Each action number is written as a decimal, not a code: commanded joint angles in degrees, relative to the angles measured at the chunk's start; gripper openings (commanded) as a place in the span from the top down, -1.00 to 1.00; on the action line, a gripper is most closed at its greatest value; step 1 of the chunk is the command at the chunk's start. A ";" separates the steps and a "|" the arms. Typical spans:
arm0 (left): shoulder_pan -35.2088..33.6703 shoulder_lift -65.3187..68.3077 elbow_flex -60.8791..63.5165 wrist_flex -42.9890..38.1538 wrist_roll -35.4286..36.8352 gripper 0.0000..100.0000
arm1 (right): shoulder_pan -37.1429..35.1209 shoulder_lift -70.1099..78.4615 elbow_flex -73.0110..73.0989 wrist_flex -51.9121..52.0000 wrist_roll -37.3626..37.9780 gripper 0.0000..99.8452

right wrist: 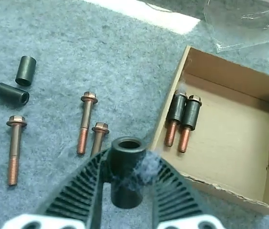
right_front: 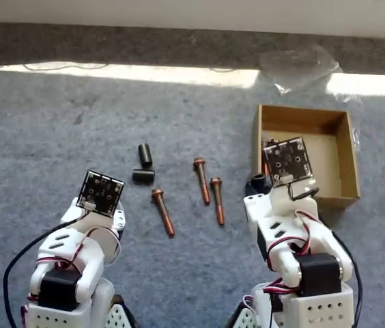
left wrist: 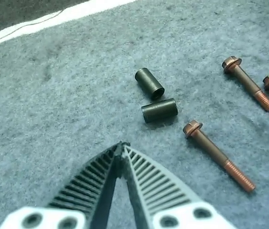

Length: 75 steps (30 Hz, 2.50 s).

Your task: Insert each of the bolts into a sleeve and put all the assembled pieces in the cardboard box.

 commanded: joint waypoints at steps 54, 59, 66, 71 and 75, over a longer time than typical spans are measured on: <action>15.96 92.35 -43.38 -8.35 53.10 0.68 | 0.75 -15.25 17.19 -7.52 -0.26 0.99; 17.71 92.35 -43.30 -8.44 53.10 0.68 | 0.75 -15.25 17.19 -7.52 -0.26 0.99; 15.16 92.53 -43.12 -10.73 53.27 0.69 | 3.74 -15.25 16.92 -7.52 -0.26 0.99; 14.73 95.87 -42.24 -14.07 54.95 0.69 | 3.91 -15.25 16.92 -7.52 -0.26 0.99; 13.67 97.54 -42.33 -14.42 57.58 0.69 | 3.91 -15.25 17.01 -7.52 -0.26 0.99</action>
